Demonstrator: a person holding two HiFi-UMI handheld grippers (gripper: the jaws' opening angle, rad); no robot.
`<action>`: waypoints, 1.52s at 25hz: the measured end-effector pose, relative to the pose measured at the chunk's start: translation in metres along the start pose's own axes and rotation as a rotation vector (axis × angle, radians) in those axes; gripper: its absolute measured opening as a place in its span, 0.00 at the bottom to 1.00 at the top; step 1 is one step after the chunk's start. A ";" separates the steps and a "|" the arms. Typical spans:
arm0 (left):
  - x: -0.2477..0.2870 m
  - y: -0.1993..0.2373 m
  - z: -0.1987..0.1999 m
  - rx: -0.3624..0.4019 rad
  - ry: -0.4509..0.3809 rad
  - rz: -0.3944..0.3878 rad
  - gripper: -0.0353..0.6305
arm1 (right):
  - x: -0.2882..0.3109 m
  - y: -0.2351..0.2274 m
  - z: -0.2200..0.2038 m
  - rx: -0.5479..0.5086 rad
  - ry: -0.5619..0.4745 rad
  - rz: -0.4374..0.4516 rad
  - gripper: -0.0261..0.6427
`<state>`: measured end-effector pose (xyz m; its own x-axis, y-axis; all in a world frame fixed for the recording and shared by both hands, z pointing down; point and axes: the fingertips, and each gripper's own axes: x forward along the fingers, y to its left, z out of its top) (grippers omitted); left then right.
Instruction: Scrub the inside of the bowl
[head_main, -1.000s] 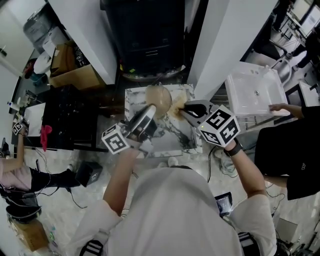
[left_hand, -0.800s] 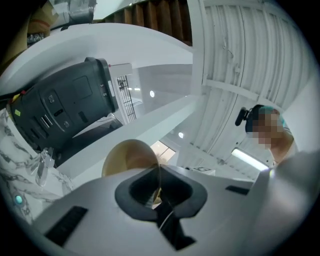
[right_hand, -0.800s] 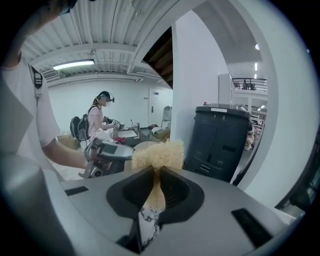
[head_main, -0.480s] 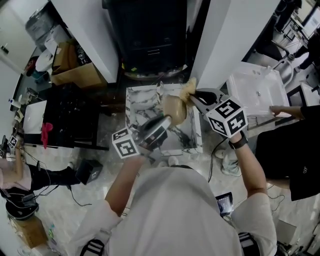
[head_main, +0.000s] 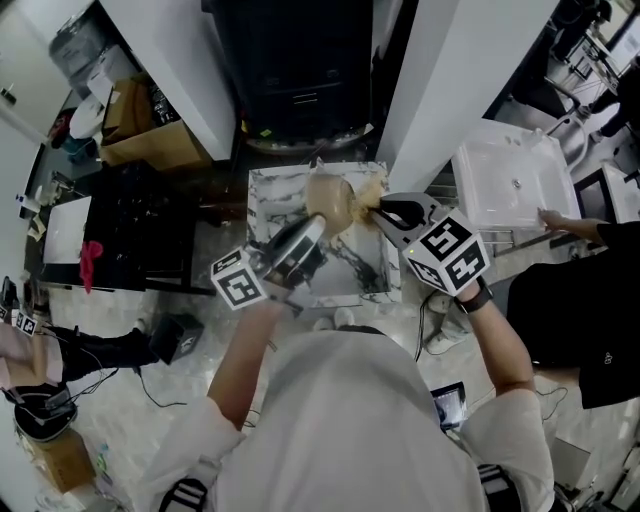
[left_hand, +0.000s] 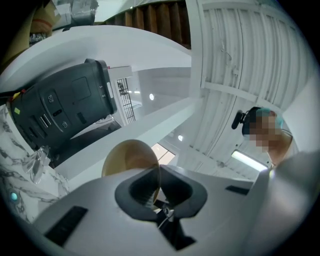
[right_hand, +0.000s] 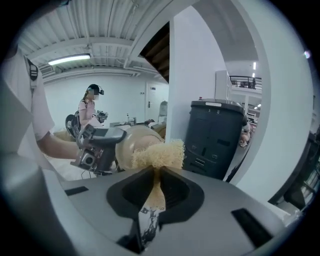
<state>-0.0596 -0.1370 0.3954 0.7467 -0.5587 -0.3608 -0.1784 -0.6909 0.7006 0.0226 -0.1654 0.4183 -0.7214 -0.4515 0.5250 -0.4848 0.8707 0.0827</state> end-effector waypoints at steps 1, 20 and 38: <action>0.001 0.000 -0.002 0.002 0.006 0.000 0.08 | -0.002 0.002 0.005 -0.015 -0.009 -0.001 0.11; 0.015 -0.013 -0.017 0.002 0.044 -0.011 0.09 | -0.017 -0.003 0.002 0.002 -0.044 -0.013 0.11; 0.019 0.020 -0.018 0.076 0.060 0.127 0.08 | 0.006 -0.024 -0.044 0.258 -0.079 0.008 0.11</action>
<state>-0.0371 -0.1532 0.4133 0.7513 -0.6174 -0.2331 -0.3205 -0.6502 0.6889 0.0520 -0.1802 0.4570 -0.7572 -0.4677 0.4560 -0.5819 0.8002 -0.1455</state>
